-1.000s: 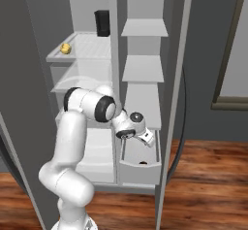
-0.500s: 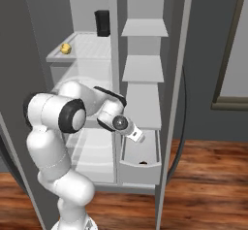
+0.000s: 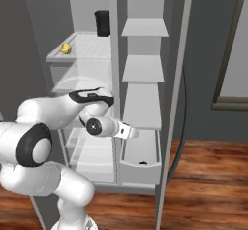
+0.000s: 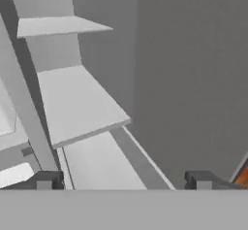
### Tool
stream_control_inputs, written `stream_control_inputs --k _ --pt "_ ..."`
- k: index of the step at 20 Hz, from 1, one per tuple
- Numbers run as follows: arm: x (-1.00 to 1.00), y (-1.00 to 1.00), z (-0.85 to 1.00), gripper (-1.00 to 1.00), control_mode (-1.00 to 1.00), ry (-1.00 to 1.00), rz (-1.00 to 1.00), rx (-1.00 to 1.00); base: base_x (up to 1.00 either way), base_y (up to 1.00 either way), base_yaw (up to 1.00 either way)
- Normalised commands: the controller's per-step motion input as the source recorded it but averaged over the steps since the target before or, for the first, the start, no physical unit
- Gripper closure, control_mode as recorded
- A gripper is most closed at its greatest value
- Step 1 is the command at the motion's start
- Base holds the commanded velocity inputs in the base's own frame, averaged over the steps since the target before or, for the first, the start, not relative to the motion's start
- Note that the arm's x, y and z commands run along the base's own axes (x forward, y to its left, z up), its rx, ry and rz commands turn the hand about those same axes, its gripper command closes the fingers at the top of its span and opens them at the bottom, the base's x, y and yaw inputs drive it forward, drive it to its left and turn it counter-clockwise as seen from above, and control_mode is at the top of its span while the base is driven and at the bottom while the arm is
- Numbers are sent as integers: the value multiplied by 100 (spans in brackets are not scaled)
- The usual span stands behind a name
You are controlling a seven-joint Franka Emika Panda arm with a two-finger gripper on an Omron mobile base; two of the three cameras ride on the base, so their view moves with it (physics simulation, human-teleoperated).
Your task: Take the sweet potato and potato from the fridge shelf and place them in the freezer drawer to begin freezing them.
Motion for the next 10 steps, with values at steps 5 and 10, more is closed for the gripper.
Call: stream_control_inputs --k 5,10 --pt "-46 0 100 -100 -100 0 2 -73 0 0 0" --pt "-59 6 100 -100 -100 9 11 -58 0 0 0"
